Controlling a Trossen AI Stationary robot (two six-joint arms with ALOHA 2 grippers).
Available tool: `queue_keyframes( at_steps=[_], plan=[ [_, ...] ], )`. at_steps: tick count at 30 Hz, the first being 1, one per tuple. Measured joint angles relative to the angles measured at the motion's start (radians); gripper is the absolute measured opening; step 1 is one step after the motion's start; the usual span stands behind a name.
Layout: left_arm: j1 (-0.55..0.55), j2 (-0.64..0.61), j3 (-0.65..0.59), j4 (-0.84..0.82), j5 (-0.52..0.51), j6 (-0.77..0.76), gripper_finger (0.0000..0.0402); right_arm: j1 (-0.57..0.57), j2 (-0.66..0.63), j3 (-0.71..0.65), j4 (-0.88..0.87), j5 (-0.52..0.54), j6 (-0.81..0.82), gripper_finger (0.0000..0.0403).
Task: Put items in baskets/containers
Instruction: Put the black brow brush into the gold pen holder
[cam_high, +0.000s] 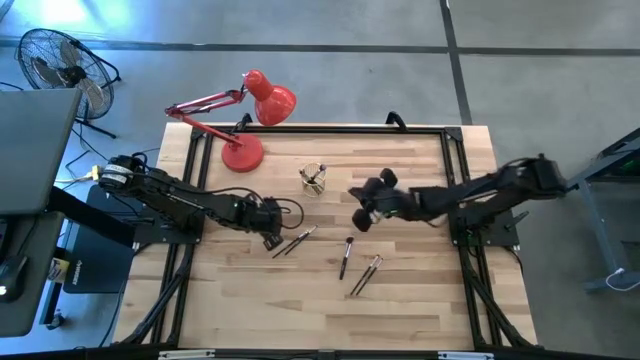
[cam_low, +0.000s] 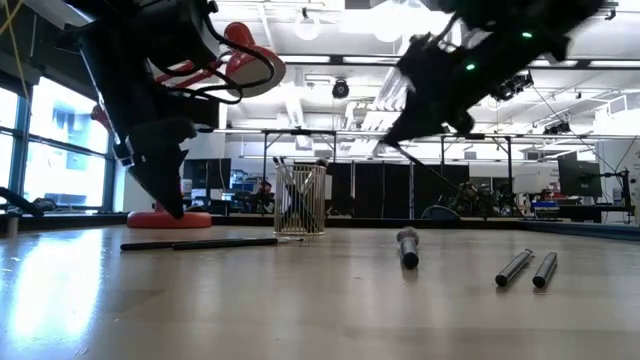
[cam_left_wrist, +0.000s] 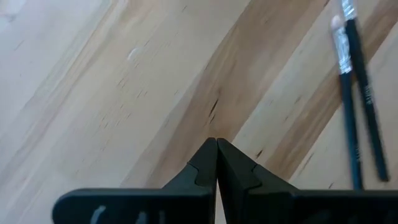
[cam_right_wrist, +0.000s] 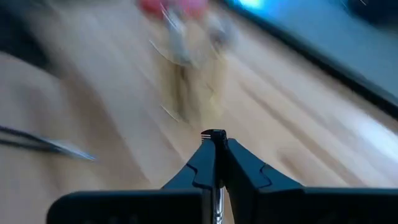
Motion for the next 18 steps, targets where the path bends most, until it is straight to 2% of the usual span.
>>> queue_keyframes(
  at_steps=[2,5,7,12,18],
  plan=[
    [0.0,0.0,0.0,0.021,0.0,0.001,0.0001,-0.011,-0.038,-0.122,0.316,-0.075,-0.131,0.0014],
    [0.0,0.0,0.0,0.048,0.001,0.025,0.0001,-0.039,-0.027,-0.248,0.792,-0.173,-0.313,0.0013],
    [0.0,0.0,0.0,0.068,0.001,0.045,0.0001,-0.059,0.008,-0.282,0.981,-0.214,-0.406,0.001],
    [0.0,0.0,0.0,0.1,0.0,0.087,0.0001,-0.112,0.13,-0.232,1.194,-0.227,-0.426,0.0013],
    [0.0,0.0,0.0,0.1,0.0,0.091,0.0001,-0.175,0.312,-0.017,1.207,-0.395,-0.505,0.0008]
  ],
)
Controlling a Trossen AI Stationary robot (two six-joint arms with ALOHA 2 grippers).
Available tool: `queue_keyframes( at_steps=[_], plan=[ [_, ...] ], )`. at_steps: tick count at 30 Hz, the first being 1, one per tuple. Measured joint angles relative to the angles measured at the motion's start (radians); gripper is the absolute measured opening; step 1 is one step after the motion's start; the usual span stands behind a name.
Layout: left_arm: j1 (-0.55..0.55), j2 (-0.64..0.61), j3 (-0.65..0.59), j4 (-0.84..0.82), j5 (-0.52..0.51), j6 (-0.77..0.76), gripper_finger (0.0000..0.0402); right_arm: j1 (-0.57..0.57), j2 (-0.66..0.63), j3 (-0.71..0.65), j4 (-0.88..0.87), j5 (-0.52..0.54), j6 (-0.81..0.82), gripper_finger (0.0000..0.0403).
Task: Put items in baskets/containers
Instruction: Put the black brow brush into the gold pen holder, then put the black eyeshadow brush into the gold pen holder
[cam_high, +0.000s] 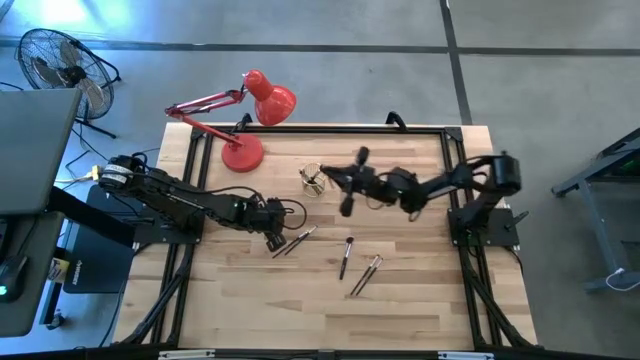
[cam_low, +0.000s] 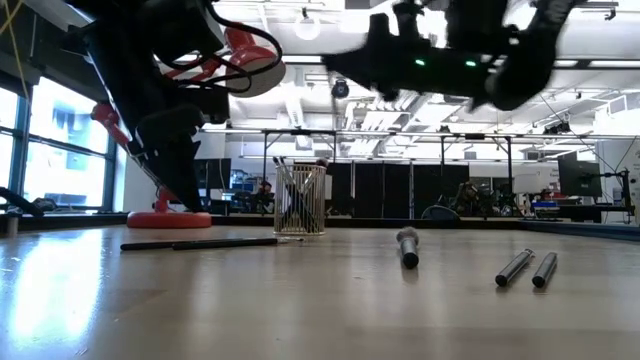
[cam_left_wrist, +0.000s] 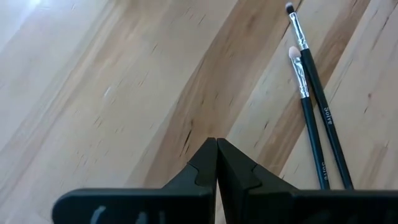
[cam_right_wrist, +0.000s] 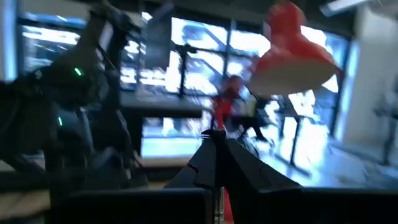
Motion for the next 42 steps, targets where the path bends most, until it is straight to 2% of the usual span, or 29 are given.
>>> queue_keyframes(
  at_steps=[4,10,14,25,30,42],
  plan=[
    [0.0,0.0,0.0,0.001,0.001,0.015,0.0001,-0.028,0.09,0.135,0.003,-0.04,-0.057,0.0009],
    [0.0,0.0,0.0,-0.001,0.016,0.016,0.0001,-0.068,0.144,0.239,-0.076,-0.105,-0.044,0.0008],
    [0.0,0.0,0.0,-0.001,0.017,0.025,0.0001,-0.086,0.149,0.242,-0.192,-0.128,-0.051,0.0011],
    [0.0,0.0,0.0,0.002,0.017,0.023,0.0001,-0.111,0.149,0.184,-0.221,-0.12,-0.029,0.0026],
    [0.0,0.0,0.0,0.002,0.025,0.022,0.0001,-0.112,0.148,0.184,-0.221,-0.016,0.141,0.0057],
    [0.0,0.0,0.0,0.002,0.026,0.017,0.0001,-0.11,0.139,0.184,-0.237,0.024,0.056,0.0156]
  ],
)
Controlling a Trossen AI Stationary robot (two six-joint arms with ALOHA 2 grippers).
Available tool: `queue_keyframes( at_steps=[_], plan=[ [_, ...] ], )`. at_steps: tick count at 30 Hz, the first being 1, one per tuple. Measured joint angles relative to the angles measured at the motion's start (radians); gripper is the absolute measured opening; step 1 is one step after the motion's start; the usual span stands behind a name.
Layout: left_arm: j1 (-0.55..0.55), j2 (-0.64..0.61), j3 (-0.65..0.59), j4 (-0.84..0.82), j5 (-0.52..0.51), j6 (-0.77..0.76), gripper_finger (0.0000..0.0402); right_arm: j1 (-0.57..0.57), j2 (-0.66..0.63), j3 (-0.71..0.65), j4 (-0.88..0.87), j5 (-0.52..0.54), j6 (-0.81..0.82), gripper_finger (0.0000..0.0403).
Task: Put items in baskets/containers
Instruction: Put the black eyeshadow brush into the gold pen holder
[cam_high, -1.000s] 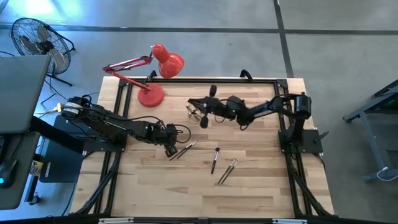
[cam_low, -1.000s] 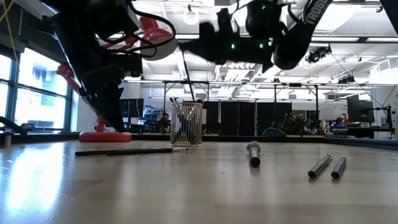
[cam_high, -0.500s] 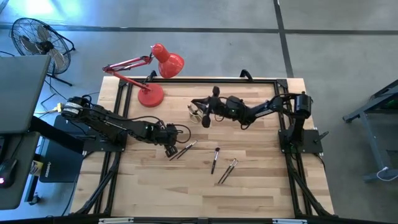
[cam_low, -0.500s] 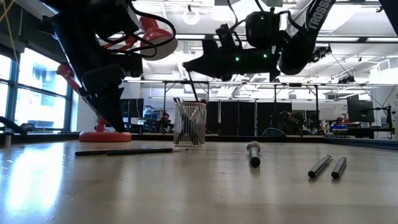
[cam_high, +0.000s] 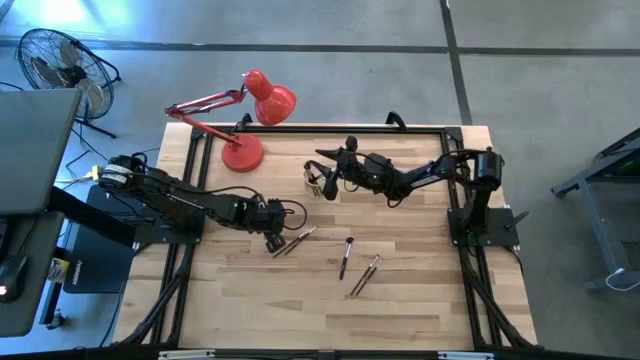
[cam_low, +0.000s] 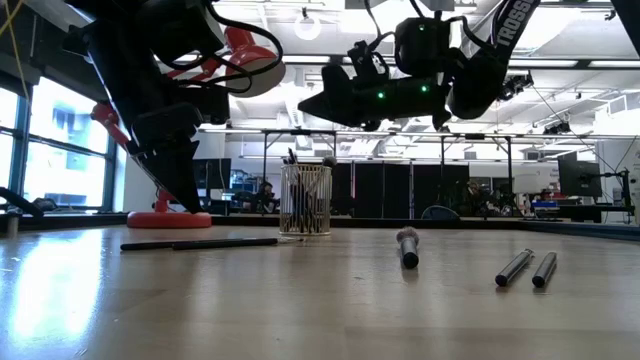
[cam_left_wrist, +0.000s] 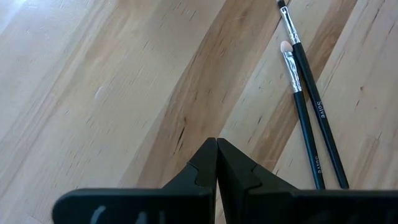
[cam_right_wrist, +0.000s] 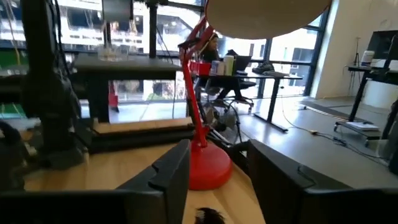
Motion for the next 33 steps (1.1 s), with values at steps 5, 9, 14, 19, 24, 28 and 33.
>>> queue_keyframes(
  at_steps=[5,9,14,19,24,28,33],
  plan=[
    [0.0,0.0,0.0,0.0,-0.001,0.0,0.0001,0.027,-0.081,0.001,-0.171,0.062,-0.081,0.0173],
    [0.0,0.0,0.0,0.013,-0.001,0.0,0.0001,0.066,-0.201,0.001,-0.416,0.258,-0.078,0.0166],
    [0.0,0.0,-0.001,0.099,-0.002,0.0,0.0001,0.124,-0.368,0.001,-0.842,0.356,0.039,0.0138],
    [0.0,0.0,-0.001,0.211,-0.002,0.0,0.0001,0.187,-0.485,0.001,-1.26,0.348,0.305,0.0096],
    [0.0,0.0,-0.001,0.322,-0.003,0.05,0.0001,0.288,-0.535,-0.067,-1.448,0.341,0.495,0.0056],
    [0.0,0.004,-0.001,0.382,0.006,0.05,0.0018,0.377,-0.573,-0.194,-1.389,0.331,0.59,0.0029],
    [0.0,0.043,-0.001,0.46,-0.021,0.051,0.0077,0.445,-0.617,-0.309,-1.272,0.328,0.648,0.0004]
  ],
)
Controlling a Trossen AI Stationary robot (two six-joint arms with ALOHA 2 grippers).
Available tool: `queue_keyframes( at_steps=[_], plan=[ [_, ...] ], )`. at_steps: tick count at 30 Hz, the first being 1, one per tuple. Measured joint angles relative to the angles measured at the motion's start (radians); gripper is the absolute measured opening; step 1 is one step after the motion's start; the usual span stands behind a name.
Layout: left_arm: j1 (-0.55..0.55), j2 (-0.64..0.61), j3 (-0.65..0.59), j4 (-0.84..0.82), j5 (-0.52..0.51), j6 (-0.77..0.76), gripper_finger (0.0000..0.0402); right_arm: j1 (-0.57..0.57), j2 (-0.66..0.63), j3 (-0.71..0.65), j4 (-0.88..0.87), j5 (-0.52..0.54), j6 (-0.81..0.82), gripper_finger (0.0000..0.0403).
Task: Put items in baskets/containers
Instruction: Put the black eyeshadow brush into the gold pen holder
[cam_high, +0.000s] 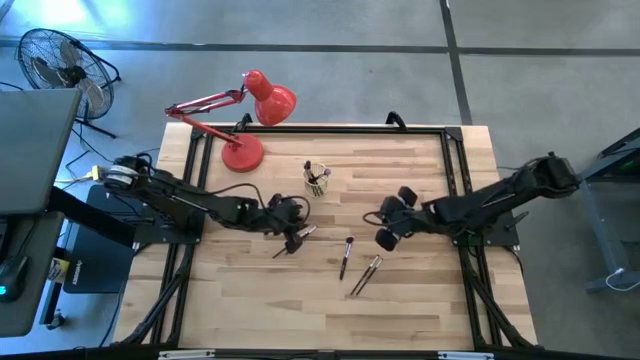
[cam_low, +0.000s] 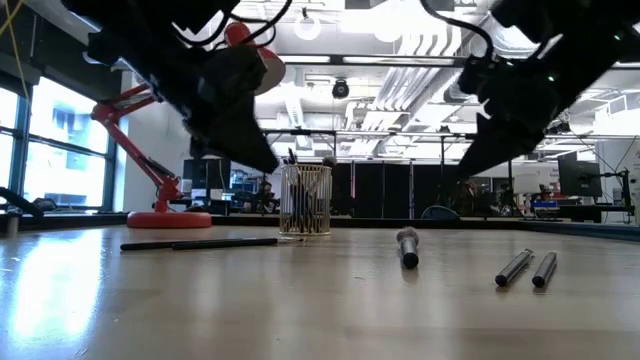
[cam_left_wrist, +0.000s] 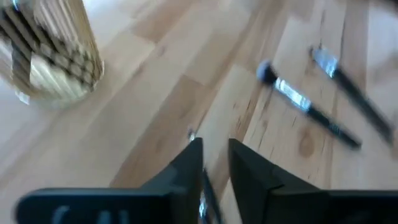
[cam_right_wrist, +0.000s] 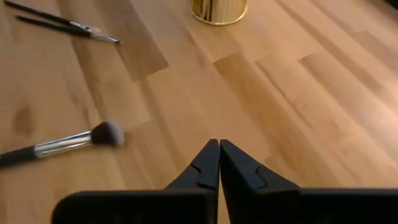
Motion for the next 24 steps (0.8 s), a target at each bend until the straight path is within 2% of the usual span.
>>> queue_keyframes(
  at_steps=[3,7,12,16,18,20,24],
  plan=[
    [0.003,0.024,0.001,0.053,-0.057,0.01,0.0108,0.014,-0.015,-0.038,0.041,-0.003,0.002,0.0003],
    [0.001,0.055,0.064,-0.006,0.013,0.023,0.0123,0.02,-0.02,-0.069,0.097,-0.004,-0.003,0.0008],
    [0.0,0.136,0.232,-0.219,0.033,-0.027,0.0123,0.02,-0.019,-0.081,0.117,-0.004,-0.024,0.0002],
    [0.01,0.213,0.39,-0.383,0.0,-0.039,0.0123,0.02,-0.019,-0.081,0.133,-0.022,-0.048,0.0003],
    [0.019,0.258,0.466,-0.458,-0.004,-0.094,0.0123,0.02,-0.019,-0.081,0.133,-0.035,-0.051,0.0005],
    [0.036,0.293,0.533,-0.539,0.024,-0.146,0.0123,0.02,-0.019,-0.081,0.133,-0.037,-0.051,0.0006],
    [0.069,0.375,0.632,-0.663,0.095,-0.158,0.0123,0.02,-0.019,-0.081,0.133,-0.047,-0.053,0.0003]
  ],
)
